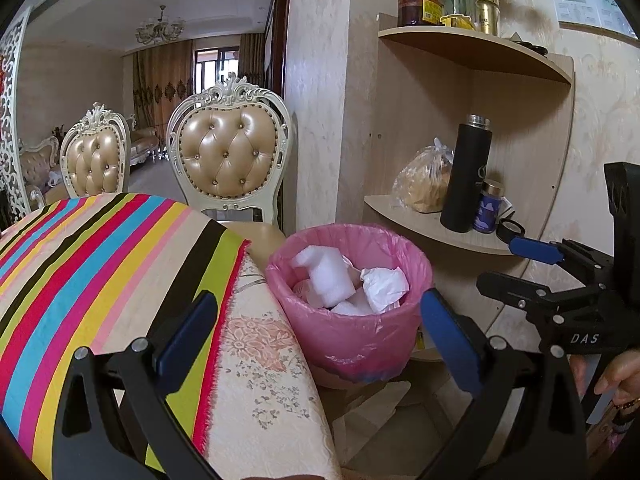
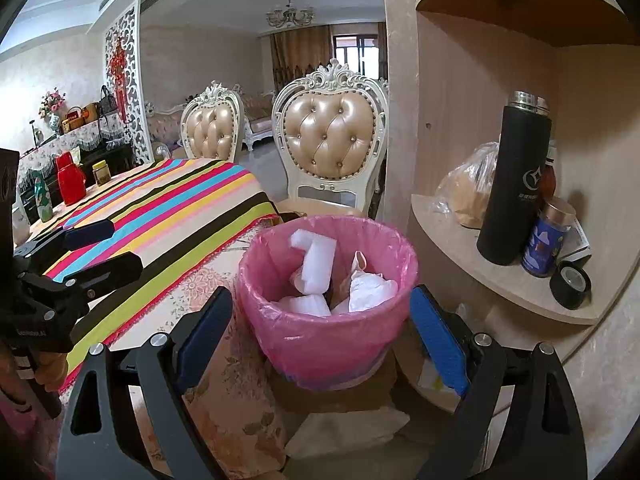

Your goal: Collect trash

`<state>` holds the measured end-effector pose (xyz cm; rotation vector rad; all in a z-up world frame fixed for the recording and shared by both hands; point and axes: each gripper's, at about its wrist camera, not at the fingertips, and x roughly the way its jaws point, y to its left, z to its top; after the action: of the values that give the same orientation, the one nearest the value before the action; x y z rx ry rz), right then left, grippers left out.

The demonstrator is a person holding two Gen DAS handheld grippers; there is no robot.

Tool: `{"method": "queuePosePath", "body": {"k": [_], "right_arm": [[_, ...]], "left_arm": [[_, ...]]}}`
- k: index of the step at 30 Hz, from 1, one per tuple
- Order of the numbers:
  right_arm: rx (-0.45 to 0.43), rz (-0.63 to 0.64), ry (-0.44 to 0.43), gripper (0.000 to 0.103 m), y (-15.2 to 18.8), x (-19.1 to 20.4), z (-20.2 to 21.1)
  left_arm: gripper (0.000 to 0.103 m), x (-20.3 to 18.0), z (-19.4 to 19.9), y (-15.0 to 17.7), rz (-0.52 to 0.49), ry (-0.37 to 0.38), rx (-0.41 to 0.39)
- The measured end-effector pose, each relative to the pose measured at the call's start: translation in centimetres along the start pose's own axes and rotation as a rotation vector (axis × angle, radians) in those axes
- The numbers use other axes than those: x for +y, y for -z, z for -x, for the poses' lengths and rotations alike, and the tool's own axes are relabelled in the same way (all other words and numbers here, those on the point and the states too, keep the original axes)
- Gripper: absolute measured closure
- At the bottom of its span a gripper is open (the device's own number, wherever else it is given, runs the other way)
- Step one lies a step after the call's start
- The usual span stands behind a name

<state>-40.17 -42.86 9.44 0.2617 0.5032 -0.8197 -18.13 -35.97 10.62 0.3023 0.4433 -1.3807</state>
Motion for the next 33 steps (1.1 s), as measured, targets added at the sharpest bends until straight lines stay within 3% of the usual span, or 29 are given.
{"method": "queuePosePath", "body": {"k": [30,33], "right_arm": [[0.007,-0.005,0.0,0.018,0.4,0.3,0.0],[0.014,-0.004,0.001,0.018,0.7,0.5,-0.1]], "left_arm": [[0.005,0.3,-1.1,0.5,0.029,0.044,0.049],[0.005,0.6,-1.0,0.7,0.041,0.007,0.028]]}}
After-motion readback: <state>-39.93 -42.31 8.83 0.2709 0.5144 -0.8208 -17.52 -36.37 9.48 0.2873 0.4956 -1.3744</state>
